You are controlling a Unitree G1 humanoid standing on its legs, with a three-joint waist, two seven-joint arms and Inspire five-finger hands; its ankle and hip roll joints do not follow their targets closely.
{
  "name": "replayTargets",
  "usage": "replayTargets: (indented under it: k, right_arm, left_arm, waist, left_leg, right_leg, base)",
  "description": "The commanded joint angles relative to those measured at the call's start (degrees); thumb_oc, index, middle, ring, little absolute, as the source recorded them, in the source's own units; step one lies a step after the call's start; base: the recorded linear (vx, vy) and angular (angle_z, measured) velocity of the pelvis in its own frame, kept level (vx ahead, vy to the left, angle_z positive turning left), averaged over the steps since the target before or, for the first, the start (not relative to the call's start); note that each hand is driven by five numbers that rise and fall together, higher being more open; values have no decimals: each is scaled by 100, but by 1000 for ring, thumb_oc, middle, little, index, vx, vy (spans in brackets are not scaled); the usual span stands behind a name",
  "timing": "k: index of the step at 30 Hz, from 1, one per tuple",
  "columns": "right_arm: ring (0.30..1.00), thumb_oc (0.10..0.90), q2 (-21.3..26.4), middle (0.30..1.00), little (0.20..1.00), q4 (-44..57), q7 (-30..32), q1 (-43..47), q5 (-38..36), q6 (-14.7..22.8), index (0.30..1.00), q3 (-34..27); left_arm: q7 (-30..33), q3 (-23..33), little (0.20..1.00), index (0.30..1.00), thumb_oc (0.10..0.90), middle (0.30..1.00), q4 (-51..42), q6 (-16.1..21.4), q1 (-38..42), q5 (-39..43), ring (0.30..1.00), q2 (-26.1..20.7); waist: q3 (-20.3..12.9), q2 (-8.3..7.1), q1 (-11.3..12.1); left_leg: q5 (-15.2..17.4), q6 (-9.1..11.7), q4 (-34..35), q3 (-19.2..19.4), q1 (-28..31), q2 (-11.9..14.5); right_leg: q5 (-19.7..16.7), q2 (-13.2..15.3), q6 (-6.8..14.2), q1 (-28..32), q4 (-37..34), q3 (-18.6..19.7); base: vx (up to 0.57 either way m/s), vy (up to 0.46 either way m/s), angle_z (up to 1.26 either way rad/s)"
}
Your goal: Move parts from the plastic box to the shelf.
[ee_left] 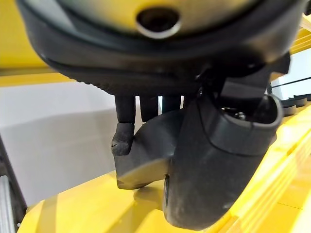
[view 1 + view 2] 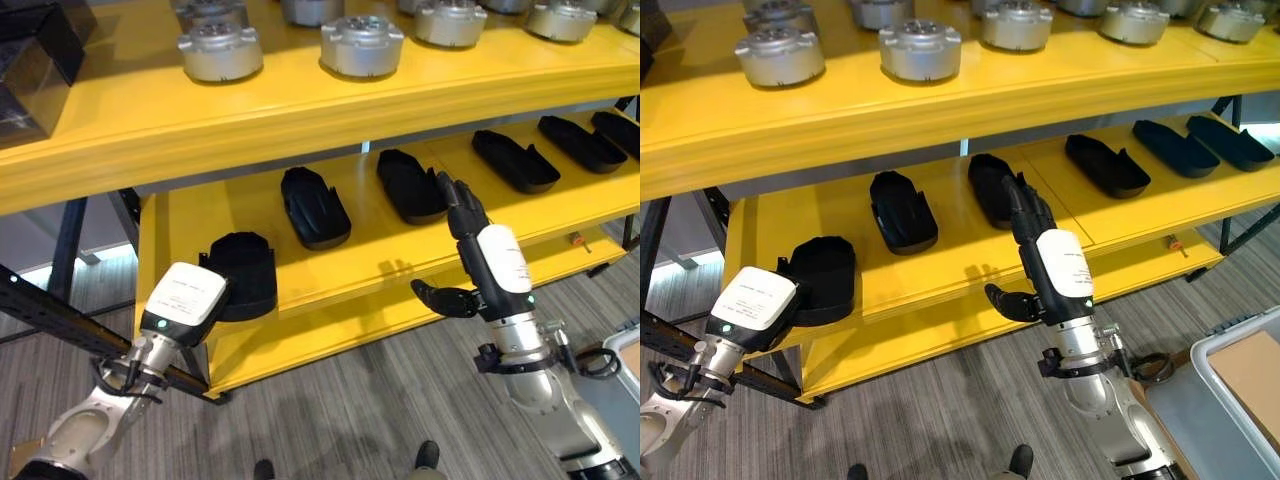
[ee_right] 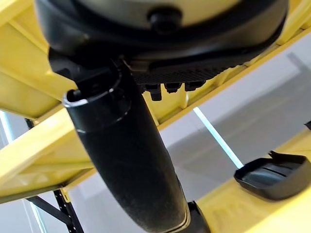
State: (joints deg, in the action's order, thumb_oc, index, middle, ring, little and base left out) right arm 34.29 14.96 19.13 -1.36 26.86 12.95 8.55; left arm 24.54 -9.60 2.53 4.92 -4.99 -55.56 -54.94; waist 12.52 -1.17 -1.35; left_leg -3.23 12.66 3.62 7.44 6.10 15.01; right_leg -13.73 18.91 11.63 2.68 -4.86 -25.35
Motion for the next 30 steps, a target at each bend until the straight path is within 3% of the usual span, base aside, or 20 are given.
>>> replayTargets:
  k: [1, 30]
  right_arm:
    - [1000, 900, 136, 1000, 1000, 558, 296, 591, -107, 462, 1000, -406]
    - [1000, 900, 227, 1000, 1000, 619, 334, 412, -75, 453, 1000, -612]
  left_arm:
    - [186, 285, 300, 300, 400, 300, 226, -101, 512, -148, 300, -408]
    - [194, 310, 300, 300, 400, 300, 1111, -578, 961, -252, 300, -532]
  waist:
    - [56, -160, 43]
    - [856, -469, 111]
  left_leg:
    - [146, -506, 138, 287, 237, -236]
    - [86, -568, 8, 389, -206, -267]
  right_leg:
    - [1022, -66, -54, 189, 839, -265]
    - [836, 33, 2, -271, 873, -150]
  base:
    - [0, 0, 0]
    - [-3, -1, -2]
